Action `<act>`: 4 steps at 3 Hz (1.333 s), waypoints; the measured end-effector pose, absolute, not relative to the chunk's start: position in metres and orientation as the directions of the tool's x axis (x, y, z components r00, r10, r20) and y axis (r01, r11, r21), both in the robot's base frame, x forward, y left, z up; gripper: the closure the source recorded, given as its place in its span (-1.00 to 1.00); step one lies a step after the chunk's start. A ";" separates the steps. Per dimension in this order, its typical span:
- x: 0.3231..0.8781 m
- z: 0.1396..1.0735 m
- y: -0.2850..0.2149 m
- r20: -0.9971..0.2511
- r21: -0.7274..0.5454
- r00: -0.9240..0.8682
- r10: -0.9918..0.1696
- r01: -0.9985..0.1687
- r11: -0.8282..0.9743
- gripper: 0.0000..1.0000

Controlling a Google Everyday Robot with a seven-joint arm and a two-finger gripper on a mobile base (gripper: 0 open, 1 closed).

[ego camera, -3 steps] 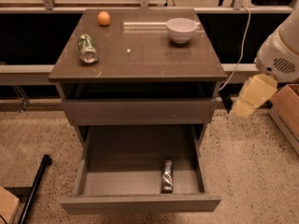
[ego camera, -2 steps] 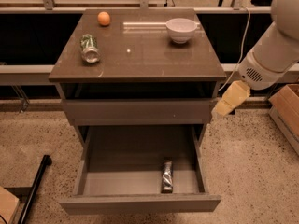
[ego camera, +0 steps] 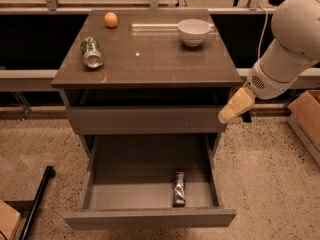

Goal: Pick redbull can from middle drawer and place on counter

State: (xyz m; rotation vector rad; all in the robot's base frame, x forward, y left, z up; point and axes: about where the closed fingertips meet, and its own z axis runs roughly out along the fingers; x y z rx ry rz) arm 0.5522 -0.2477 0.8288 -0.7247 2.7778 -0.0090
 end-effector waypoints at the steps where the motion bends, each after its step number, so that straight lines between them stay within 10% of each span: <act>1: 0.552 0.829 -0.248 -0.257 -0.073 -0.838 -0.480 -0.479 0.875 -1.00; 4: 0.522 0.708 -0.141 -0.064 0.232 -0.891 -0.450 -0.451 0.862 -1.00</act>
Offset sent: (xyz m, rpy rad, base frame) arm -0.0173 0.0576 -0.0783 0.1585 0.2459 0.0089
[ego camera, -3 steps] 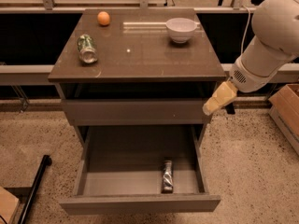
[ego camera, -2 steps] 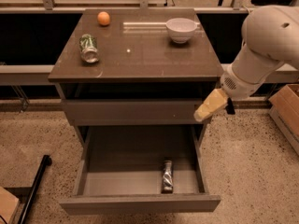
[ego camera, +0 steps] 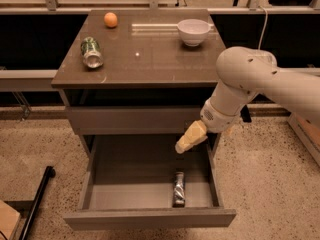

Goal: Pick redbull can from middle drawer and place on counter

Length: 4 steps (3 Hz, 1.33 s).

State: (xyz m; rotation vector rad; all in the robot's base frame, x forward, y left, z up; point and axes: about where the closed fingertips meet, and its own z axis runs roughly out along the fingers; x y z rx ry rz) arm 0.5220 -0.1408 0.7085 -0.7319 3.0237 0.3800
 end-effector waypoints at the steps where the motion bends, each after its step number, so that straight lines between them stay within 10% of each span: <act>1: 0.520 0.662 -0.111 -0.006 0.205 -0.903 -0.431 -0.423 0.883 -1.00; 4: 0.522 0.545 -0.072 0.169 0.109 -0.929 -0.328 -0.313 0.943 -1.00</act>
Offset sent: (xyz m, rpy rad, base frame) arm 0.0081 0.0793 -0.1562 -0.2511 0.1124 -0.1386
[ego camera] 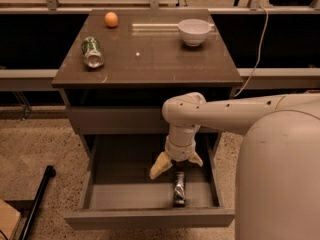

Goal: Pick redbull can from middle drawer and place on counter

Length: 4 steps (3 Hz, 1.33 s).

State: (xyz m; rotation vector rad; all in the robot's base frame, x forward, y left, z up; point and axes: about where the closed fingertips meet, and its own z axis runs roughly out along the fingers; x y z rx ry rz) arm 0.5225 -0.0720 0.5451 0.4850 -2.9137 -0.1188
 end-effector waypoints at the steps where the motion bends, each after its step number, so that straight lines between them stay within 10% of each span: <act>1: 0.524 0.530 -0.068 0.176 0.146 -0.941 -0.288 -0.265 0.953 -1.00; 4: 0.572 0.440 -0.074 0.156 0.318 -0.980 -0.120 -0.065 0.946 -1.00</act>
Offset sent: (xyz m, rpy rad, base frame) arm 0.0504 0.0135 -0.0725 0.2157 0.0030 -0.2127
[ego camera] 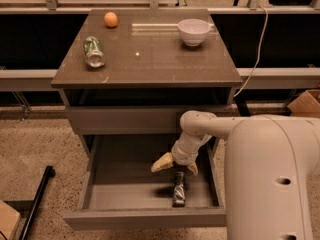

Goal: Pick redbull can from middle drawer and place on counter

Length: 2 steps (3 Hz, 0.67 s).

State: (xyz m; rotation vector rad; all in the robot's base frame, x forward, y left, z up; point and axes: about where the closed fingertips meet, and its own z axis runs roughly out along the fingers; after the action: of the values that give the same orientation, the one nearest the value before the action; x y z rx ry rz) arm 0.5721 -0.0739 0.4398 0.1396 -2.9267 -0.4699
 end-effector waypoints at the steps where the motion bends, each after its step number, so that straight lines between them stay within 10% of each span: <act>1: 0.573 0.404 -0.079 0.186 0.352 -0.980 -0.075 -0.005 0.936 -1.00; 2: 0.570 0.368 -0.083 0.226 0.390 -0.974 -0.020 0.071 0.918 -1.00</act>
Offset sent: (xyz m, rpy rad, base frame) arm -0.0021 -0.0169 -0.1106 0.1281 0.1201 -0.1997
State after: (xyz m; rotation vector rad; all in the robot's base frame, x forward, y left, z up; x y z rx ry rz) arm 0.5703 -0.0829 0.3680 -0.0384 -2.8535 -0.5925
